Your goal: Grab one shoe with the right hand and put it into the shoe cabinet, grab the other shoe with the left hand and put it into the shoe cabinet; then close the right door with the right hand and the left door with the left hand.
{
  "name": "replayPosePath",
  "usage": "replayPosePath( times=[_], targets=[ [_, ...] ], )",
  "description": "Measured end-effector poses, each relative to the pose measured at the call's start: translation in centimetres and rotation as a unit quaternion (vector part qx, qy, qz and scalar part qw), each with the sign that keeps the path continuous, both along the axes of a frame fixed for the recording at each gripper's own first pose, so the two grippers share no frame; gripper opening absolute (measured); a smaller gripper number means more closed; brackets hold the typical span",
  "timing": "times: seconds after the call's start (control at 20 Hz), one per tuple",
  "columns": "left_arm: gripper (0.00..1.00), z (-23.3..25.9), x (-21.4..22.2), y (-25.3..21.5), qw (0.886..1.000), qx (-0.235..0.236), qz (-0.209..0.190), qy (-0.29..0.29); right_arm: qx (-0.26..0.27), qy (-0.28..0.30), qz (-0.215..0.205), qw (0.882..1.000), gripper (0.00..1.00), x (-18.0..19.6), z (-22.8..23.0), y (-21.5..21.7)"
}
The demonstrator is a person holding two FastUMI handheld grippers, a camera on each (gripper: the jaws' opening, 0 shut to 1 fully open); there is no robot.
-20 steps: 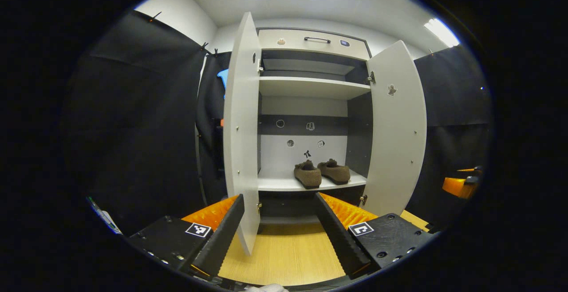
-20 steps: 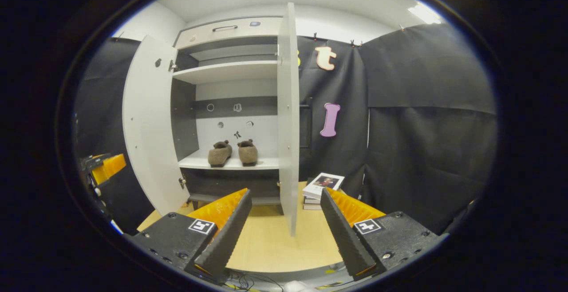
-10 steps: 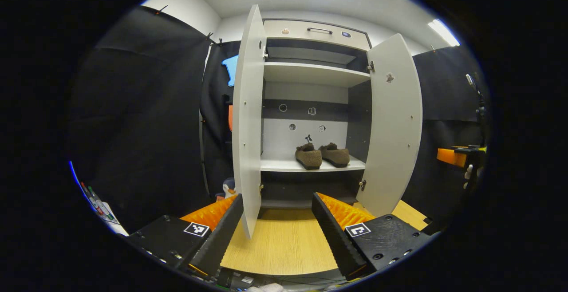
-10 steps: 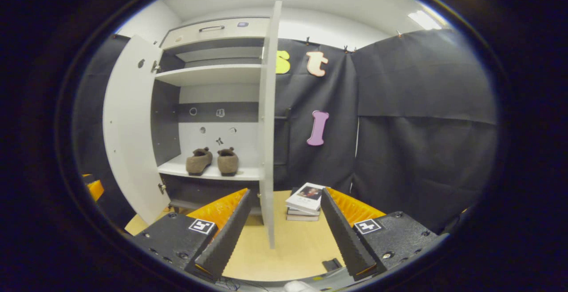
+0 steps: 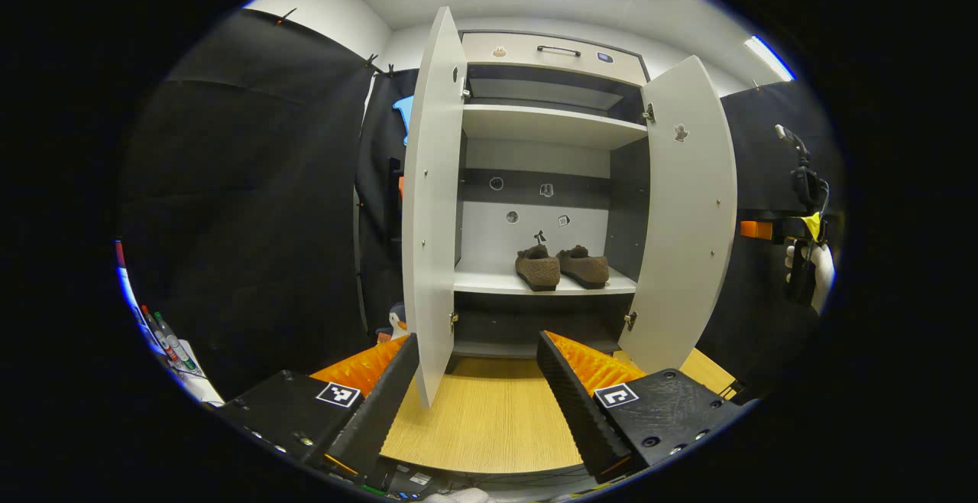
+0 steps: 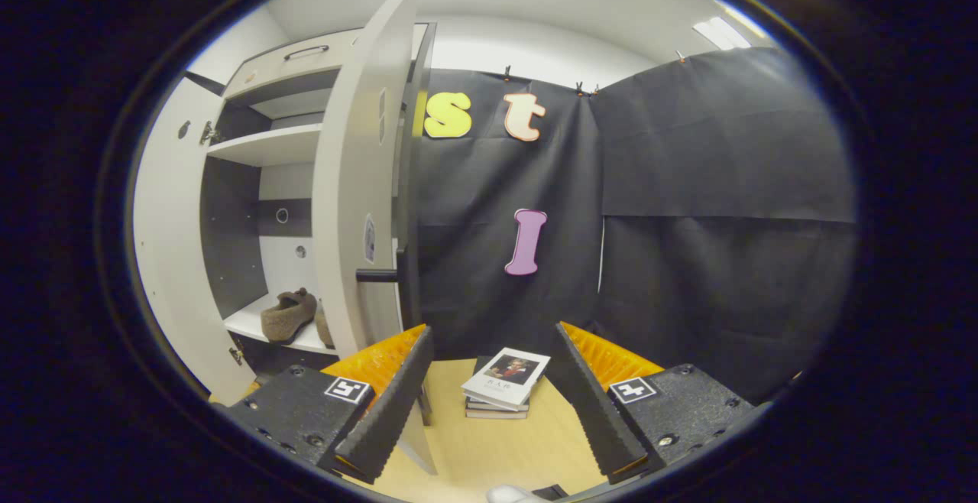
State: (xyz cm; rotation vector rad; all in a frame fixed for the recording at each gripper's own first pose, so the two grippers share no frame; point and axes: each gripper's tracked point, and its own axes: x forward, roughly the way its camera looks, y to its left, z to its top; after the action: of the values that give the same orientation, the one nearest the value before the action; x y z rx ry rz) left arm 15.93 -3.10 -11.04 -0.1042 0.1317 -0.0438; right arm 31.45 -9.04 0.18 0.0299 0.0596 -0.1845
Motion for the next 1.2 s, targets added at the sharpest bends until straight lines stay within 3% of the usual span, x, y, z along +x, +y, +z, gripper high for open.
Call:
replayPosePath(
  times=[0.2, 0.25, 0.35, 0.5, 0.55, 1.05, 1.2],
  targets=[
    [0.95, 0.3, -0.4, -0.1, 1.0, 0.01, 0.003, -0.003, 0.007, 0.009, 0.035, 0.999, 0.98, 1.4, -0.2, 1.0],
    [1.0, 0.4, -0.5, 0.1, 1.0, 0.011, 0.006, -0.005, 0.007, 0.008, 0.039, 0.999, 0.97, 1.3, -0.1, 1.2],
    [0.95, 0.6, -0.7, 0.4, 1.0, 0.01, 0.009, -0.006, -0.006, 0.011, 0.044, 0.999, 0.94, 1.2, 0.1, 1.6],
    [1.0, 0.7, -1.2, 1.0, 1.0, 0.014, 0.012, -0.008, -0.027, 0.012, 0.044, 0.999, 0.94, 0.8, 0.3, 2.7],
    [0.95, 0.6, -1.4, 1.2, 1.0, 0.016, 0.013, -0.007, -0.025, 0.012, 0.05, 0.998, 0.94, 0.7, 0.2, 3.5],
    [0.95, 0.6, -2.7, 3.6, 0.999, 0.025, 0.031, 0.0, -0.006, 0.018, 0.158, 0.987, 0.94, 1.6, -0.8, 16.4],
    [0.95, 0.5, -2.6, 4.7, 0.999, 0.025, 0.039, 0.003, 0.018, 0.012, 0.186, 0.982, 0.99, 0.5, -0.6, 19.6]
  ],
)
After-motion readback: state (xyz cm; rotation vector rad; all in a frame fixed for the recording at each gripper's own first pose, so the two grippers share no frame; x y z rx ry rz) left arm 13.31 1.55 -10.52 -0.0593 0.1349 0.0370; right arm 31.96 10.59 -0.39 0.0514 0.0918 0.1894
